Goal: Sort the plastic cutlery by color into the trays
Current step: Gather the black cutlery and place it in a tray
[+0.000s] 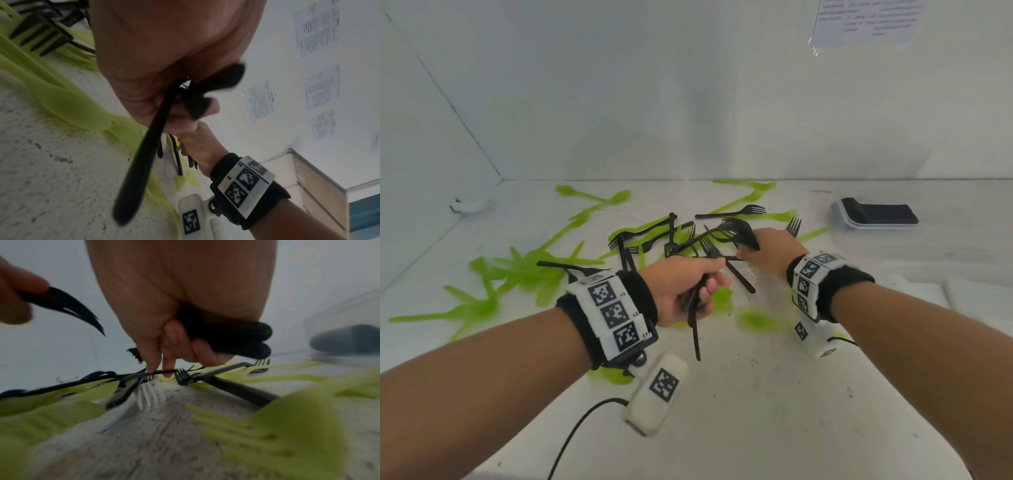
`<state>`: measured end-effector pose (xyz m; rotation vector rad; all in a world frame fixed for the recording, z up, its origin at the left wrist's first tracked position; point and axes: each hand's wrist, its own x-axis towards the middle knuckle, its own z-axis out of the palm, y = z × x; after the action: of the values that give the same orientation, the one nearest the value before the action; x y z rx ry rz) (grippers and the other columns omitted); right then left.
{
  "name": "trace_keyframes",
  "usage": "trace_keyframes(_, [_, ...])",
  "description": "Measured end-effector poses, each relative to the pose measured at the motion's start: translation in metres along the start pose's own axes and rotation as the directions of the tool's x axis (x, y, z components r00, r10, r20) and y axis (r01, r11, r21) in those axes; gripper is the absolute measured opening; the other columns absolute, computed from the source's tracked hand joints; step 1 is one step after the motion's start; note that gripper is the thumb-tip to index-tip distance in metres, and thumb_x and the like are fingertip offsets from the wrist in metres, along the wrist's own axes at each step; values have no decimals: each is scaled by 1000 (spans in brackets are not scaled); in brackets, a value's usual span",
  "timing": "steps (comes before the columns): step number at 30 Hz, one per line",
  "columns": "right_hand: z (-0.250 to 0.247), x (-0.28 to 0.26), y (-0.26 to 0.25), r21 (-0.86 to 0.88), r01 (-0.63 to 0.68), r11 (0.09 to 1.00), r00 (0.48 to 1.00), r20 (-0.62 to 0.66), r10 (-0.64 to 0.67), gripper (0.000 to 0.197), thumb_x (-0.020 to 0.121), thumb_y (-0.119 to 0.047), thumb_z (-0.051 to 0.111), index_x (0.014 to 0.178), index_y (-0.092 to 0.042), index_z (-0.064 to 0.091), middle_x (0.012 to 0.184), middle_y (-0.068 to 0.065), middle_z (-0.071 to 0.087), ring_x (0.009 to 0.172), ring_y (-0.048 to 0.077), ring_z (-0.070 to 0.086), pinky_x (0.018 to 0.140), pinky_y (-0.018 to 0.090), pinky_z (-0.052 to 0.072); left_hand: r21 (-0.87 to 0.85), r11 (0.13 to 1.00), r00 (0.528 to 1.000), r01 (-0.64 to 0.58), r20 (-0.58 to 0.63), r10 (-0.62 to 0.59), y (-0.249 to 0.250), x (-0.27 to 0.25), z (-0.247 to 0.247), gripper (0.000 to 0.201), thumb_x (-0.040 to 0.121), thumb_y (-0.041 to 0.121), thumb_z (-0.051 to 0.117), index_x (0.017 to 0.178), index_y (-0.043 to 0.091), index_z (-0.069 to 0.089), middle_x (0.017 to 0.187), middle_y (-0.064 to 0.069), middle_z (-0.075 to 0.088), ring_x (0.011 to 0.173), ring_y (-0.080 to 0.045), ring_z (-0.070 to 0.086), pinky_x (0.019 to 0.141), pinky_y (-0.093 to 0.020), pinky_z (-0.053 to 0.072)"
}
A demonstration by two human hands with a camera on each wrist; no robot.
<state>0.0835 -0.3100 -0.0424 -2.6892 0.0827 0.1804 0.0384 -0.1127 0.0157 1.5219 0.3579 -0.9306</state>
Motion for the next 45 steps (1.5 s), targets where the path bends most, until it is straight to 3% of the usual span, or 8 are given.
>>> trace_keyframes(5, [-3,7,-9,-50,106,993,988,114,-100,24,94,-40,61,80,-21,57,76,-2,57,80,24,59,68,30,40,-8,998,993,-64,-100,63,3,14,3,7,102,14,59,101,8,63,59,2,46,43,-9,38,48,-23,44])
trace_keyframes(13, [-22,10,-8,152,21,988,996,82,-34,34,91,-42,65,73,-14,60,65,0,58,59,20,57,52,25,45,342,926,946,-157,-218,241,7,58,-1,24,97,24,66,109,3,62,63,-2,38,44,-14,31,47,-25,31])
trace_keyframes(20, [-16,4,3,202,-69,977,996,76,54,34,95,-37,60,97,-4,69,89,15,73,76,30,72,70,43,63,866,434,879,-247,13,476,18,81,1,38,93,43,66,113,11,61,102,-6,67,93,-24,63,77,-34,49])
trace_keyframes(23, [-14,1,5,211,-80,974,997,-1,82,23,95,-33,58,97,-10,63,88,10,69,71,23,67,61,38,58,915,326,884,-238,64,464,18,90,1,58,94,50,64,132,10,46,121,-6,61,110,-28,60,89,-37,49])
trace_keyframes(27, [-12,-5,11,253,-104,962,993,-28,115,35,94,-28,60,125,-20,47,107,4,64,86,23,66,74,38,58,881,398,894,-254,56,445,19,97,-3,57,92,39,71,131,10,42,115,-6,61,108,-27,62,84,-35,50])
trace_keyframes(32, [-4,-6,15,86,-146,986,989,2,146,27,100,-38,53,116,-19,45,107,7,62,95,28,60,83,38,49,767,582,918,-271,23,397,19,100,-9,49,87,21,77,120,8,44,92,-1,56,79,-20,58,51,-27,40])
trace_keyframes(36, [-4,-7,16,92,-124,988,990,-51,129,26,102,-43,50,108,-17,53,99,6,64,92,27,62,83,40,51,684,672,917,-284,-11,399,18,93,-13,43,94,26,63,126,11,39,90,-4,58,67,-13,50,51,-25,38])
trace_keyframes(45, [-8,-5,21,344,-110,932,953,-230,198,18,102,-27,46,116,-16,42,86,9,62,75,28,62,62,35,46,819,486,908,-305,97,407,23,72,-39,20,98,34,54,111,19,58,76,3,56,64,-14,50,59,-28,39])
